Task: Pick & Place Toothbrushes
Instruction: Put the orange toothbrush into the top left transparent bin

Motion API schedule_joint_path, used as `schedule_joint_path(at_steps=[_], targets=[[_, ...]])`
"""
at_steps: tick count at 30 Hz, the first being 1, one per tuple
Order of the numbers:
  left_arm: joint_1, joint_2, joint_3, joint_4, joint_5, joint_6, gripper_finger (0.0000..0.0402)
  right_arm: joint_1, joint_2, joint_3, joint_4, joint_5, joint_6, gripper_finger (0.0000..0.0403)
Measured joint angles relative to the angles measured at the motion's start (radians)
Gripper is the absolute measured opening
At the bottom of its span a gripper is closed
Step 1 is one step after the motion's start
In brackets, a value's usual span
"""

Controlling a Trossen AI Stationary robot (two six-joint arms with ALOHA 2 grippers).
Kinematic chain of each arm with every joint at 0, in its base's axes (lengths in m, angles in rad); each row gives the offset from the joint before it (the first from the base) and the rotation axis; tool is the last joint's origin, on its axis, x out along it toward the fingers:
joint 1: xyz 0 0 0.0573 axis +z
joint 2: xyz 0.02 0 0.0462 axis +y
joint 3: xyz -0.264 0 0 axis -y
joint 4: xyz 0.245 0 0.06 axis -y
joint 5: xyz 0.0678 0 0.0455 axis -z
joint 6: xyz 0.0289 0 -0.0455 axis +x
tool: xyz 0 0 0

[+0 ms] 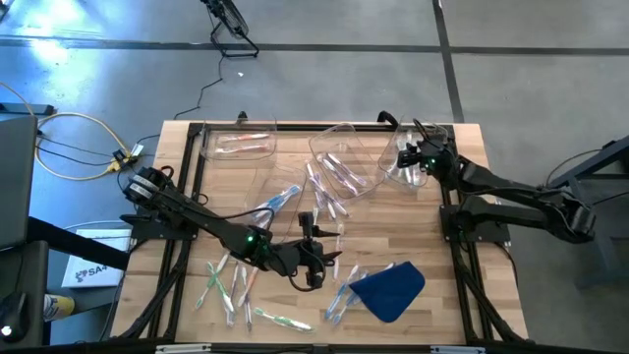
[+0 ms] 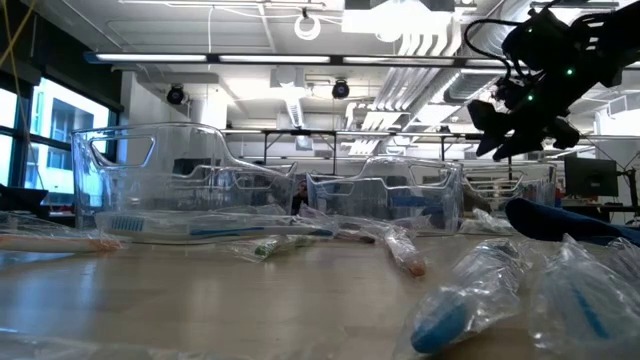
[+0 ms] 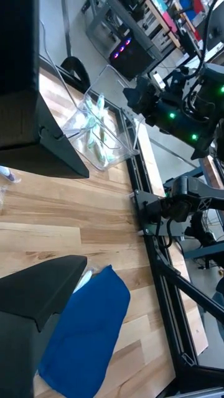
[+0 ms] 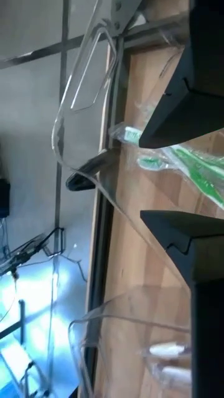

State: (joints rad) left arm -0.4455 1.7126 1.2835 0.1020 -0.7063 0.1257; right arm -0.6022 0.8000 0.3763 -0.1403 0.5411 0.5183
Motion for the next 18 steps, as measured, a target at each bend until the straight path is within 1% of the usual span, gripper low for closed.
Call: schedule_joint_path(at_steps=[8,14,18], targets=[[0.0,0.0,0.0,0.0,0.0,0.0,0.0209,0.0,-0.085,0.0,0.002,-0.032,-0.025,0.0166],[0.0,0.0,0.0,0.001,0.0,0.0,0.0209,0.0,-0.183,0.0,0.023,-0.107,-0.026,0.0166],[0.0,0.0,0.0,0.003,0.0,0.0,0.0209,0.0,-0.248,0.0,0.025,-0.132,-0.026,0.0166]])
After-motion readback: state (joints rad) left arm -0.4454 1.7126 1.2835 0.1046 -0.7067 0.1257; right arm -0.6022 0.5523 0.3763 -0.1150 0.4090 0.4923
